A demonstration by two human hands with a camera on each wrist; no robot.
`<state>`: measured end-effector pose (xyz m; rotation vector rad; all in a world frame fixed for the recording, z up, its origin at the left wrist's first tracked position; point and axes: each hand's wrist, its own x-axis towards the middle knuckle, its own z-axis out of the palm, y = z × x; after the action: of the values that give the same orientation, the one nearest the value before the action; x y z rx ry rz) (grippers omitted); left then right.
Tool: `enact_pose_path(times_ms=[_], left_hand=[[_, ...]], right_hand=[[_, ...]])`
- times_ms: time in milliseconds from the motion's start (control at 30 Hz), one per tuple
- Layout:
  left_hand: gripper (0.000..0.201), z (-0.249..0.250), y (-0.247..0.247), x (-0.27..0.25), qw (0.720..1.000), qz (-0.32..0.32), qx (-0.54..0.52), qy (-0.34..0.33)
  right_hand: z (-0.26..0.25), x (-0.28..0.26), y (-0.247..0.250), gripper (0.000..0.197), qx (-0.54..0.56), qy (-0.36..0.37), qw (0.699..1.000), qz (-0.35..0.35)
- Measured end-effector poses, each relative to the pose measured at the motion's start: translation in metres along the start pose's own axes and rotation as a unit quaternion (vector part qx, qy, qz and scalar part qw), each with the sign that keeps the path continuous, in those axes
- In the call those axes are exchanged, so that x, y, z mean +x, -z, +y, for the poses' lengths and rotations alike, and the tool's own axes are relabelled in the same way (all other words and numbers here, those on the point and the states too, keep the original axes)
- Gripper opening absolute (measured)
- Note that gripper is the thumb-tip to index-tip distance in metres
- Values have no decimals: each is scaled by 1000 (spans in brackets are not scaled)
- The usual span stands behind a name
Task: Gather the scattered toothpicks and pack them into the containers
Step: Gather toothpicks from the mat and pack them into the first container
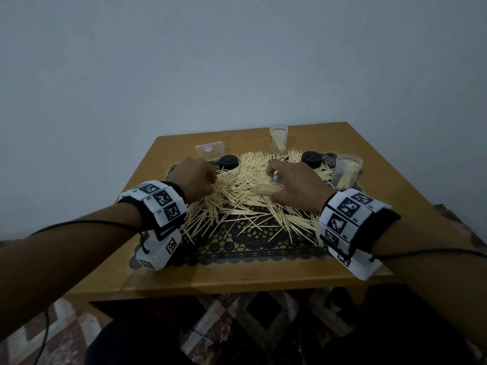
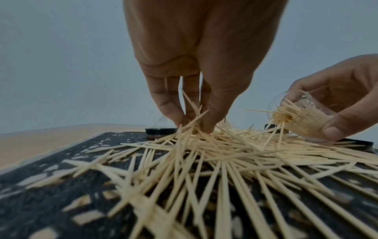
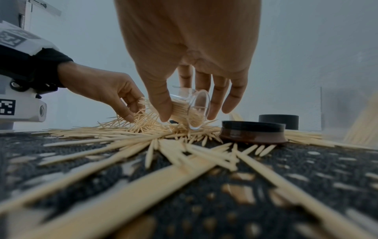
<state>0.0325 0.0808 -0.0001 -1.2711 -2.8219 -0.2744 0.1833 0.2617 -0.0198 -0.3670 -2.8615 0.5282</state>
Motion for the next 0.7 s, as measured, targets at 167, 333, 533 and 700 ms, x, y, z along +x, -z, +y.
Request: enact_pose_path(times_ms=[167,333,533,700], left_hand=[[21,2,6,0,999,19,-36,-1],[22,5,15,1,996,56,-66,-19],[14,10,27,-1,988,92,-117,-29],[13,14,32,0,985,56,-158,-43]], right_hand=[[1,1,0,40,3,2,1000,3],[1,1,0,40,6,1,1000,3],[1,0,1,39,4,2,1000,9],[1,0,1,40,7,2,1000,13]])
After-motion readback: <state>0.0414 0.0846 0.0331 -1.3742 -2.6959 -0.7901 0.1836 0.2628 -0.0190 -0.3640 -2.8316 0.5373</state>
